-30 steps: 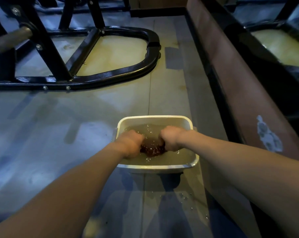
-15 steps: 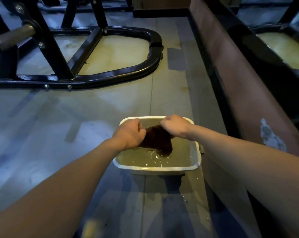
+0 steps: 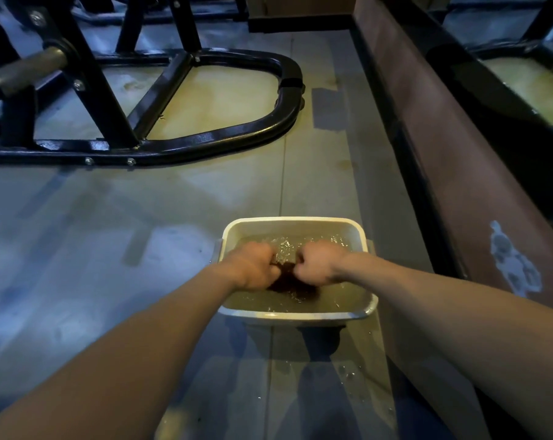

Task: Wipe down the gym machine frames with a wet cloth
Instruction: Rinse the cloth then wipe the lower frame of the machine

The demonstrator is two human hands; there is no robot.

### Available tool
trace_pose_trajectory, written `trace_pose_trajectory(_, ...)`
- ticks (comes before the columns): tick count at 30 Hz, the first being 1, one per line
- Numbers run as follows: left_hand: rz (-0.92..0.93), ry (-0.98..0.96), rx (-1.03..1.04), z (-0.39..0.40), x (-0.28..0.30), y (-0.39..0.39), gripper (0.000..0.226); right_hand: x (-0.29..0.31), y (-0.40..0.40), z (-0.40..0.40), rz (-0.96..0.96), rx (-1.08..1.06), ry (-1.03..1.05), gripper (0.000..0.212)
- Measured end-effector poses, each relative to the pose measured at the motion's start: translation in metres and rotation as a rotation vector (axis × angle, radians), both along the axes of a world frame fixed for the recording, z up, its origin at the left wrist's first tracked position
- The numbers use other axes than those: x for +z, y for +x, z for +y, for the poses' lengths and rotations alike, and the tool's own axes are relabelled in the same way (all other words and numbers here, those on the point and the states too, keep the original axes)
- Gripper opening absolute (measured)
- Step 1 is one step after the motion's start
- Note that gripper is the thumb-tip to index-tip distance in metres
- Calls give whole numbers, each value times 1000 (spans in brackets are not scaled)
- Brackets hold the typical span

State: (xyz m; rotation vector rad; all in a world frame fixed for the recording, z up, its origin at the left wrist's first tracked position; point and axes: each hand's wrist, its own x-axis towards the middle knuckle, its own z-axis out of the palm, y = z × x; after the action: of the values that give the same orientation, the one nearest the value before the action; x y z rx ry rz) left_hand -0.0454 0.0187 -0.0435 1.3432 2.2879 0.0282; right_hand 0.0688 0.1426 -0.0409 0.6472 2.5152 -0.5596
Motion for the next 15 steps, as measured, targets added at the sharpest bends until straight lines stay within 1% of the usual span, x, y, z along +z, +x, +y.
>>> trace_pose_trajectory(2, -65, 158, 168, 0, 9, -9, 22, 6, -2, 8, 127, -152, -142, 24)
trace_pose_trajectory(5, -173, 369, 360, -1, 20, -22, 34, 18, -2, 15, 376, -537, -499, 30)
trace_pose_trajectory(6, -199, 414, 416, -1, 23, -24, 37, 19, -3, 17, 435, -627, -563, 30)
trace_pose_trajectory(7, -219, 443, 468, -2, 24, -27, 40, 19, -5, 19, 471, -676, -574, 29)
trace_pose_trajectory(9, -244, 459, 501, -2, 23, -29, 40, 16, -7, 20, 475, -704, -527, 25)
trace_pose_trajectory(11, -239, 401, 438, -4, 17, -28, 34, 12, -5, 19, 437, -668, -490, 27)
trace_pose_trajectory(13, -195, 291, 348, -5, 7, -25, 23, 7, -2, 16, 386, -565, -493, 27)
trace_pose_trajectory(15, -113, 152, 220, -5, -2, -21, 10, -1, 2, 16, 327, -386, -379, 21)
